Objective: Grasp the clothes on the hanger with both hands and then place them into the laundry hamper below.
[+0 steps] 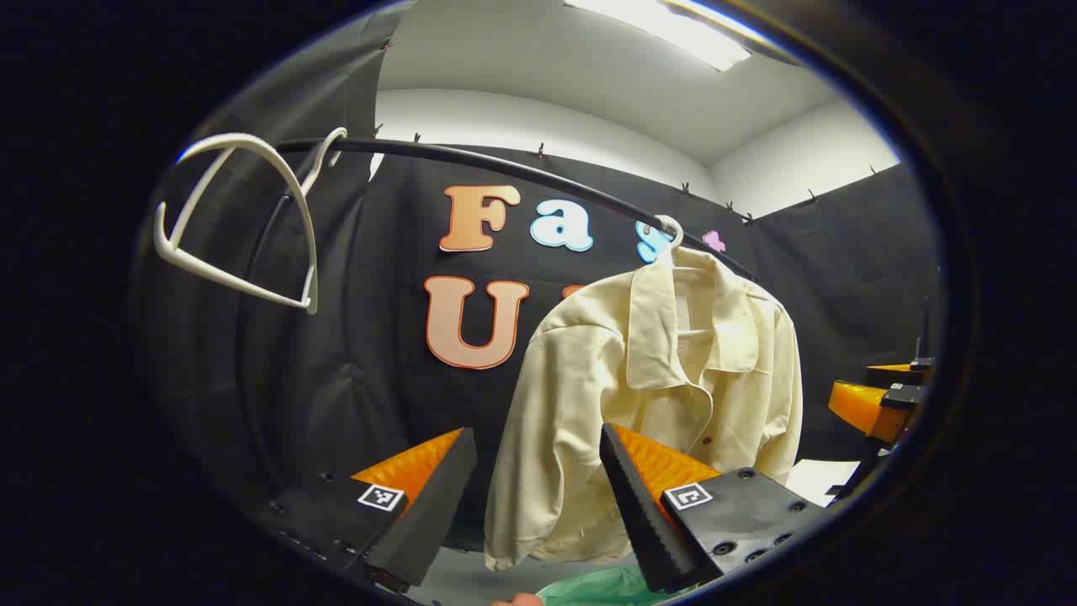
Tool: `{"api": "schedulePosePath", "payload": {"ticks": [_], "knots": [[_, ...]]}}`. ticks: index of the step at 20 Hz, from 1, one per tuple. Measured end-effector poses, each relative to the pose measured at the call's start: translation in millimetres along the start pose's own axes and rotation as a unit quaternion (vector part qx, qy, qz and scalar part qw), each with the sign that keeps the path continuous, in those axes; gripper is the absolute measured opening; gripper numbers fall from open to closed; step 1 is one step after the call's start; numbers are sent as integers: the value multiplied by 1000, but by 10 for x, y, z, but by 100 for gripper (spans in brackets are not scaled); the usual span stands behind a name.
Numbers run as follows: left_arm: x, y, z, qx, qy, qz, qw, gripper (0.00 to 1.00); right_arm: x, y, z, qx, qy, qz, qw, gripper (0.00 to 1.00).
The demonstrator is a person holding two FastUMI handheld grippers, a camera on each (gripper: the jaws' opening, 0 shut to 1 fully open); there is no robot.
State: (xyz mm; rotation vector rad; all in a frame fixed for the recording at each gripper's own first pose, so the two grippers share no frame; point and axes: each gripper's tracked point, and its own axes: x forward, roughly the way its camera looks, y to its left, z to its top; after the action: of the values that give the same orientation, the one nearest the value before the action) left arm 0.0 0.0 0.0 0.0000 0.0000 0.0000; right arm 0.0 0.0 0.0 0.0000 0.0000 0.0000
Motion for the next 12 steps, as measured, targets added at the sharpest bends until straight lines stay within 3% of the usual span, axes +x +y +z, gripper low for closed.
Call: {"api": "schedulePosePath", "payload": {"ticks": [2, 3, 11, 12], "knots": [[27, -72, 35, -5, -9, -14, 1000, 93, -15, -29, -31, -7, -3, 0, 1000, 93], [38, -91, 28, -6, -7, -15, 1000, 96, -2, -21, -53, -7, 2, 3, 1000, 93], [141, -176, -6, -8, -4, -15, 1000, 96, 111, 64, -78, -10, -8, 24, 1000, 93], [146, -170, 9, -6, -6, -14, 1000, 93, 122, 73, -98, -13, -6, 26, 1000, 93]]}}
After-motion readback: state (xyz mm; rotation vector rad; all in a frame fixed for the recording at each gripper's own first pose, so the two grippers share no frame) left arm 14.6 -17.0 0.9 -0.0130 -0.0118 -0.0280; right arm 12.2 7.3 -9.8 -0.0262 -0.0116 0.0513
